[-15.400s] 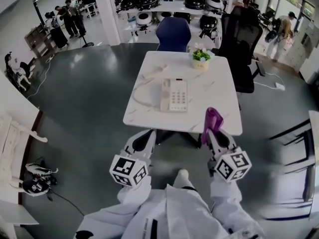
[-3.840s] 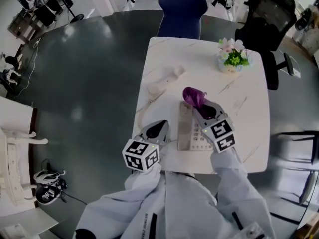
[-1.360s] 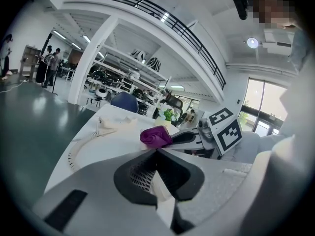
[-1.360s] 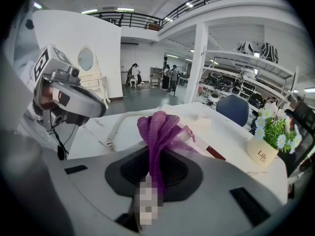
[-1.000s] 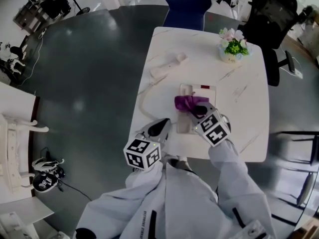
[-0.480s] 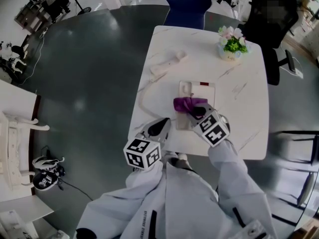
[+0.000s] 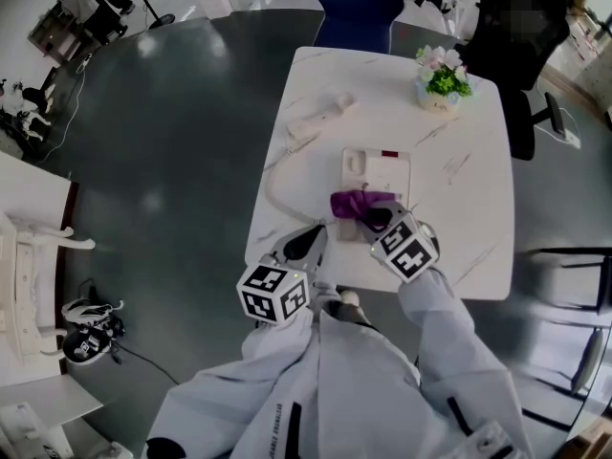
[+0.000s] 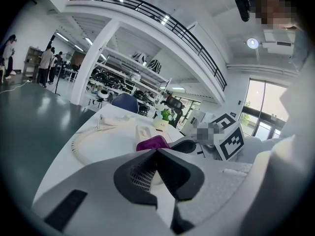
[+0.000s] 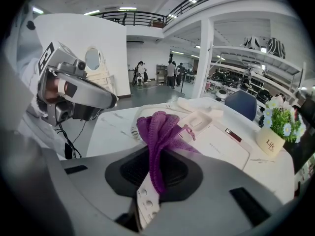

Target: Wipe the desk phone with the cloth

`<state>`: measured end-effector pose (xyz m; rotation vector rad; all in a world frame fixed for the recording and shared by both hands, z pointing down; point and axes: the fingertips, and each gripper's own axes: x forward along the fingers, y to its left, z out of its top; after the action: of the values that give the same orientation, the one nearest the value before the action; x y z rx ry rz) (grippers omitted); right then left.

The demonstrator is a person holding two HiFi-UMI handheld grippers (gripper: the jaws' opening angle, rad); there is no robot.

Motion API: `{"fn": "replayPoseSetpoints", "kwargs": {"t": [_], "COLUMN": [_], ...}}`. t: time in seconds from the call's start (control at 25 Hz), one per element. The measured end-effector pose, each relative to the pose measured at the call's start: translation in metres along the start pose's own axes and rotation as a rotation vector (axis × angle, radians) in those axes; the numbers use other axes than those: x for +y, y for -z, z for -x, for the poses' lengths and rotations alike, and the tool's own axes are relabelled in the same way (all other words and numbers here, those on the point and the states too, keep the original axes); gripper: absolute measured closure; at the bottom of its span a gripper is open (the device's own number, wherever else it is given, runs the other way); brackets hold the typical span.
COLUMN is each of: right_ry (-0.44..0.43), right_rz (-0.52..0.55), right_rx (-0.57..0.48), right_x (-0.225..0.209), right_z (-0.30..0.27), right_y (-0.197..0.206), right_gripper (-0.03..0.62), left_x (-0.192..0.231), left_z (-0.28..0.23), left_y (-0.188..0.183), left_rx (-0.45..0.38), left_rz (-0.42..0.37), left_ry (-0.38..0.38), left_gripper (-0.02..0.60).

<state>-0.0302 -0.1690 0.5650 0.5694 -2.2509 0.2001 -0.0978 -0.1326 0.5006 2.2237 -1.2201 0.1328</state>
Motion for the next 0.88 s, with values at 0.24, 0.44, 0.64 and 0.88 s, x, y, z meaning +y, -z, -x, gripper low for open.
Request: {"fn": "replayPoseSetpoints", "kwargs": {"t": [0.24, 0.44, 0.64, 0.88], "right_ry": [-0.017, -0.027, -0.035, -0.041], "right_rz": [-0.004, -0.005, -0.004, -0.001], "right_rx": [0.011, 0.019, 0.026, 0.039], "right_x": [0.012, 0.019, 0.026, 0.033], "right_z": [0.002, 0.003, 0.005, 0.005], "right_y": [0.006, 0.012, 0.016, 0.019], "right_gripper": [0.556, 0.556, 0.556, 0.556], "left_x": [-0.006, -0.008, -0.012, -0.012], "left_z": [0.006, 0.008, 0.013, 0.018], "left_y": [0.004, 0.007, 0.01, 0.012], "left_rx": [-0.004, -0.007, -0.009, -0.013], "left_rz": [0.005, 0.005, 0.005, 0.006], "left_ry": [0.002, 0.001, 0.001, -0.003], "left_gripper": [0.583, 0.584, 0.583, 0.583]}}
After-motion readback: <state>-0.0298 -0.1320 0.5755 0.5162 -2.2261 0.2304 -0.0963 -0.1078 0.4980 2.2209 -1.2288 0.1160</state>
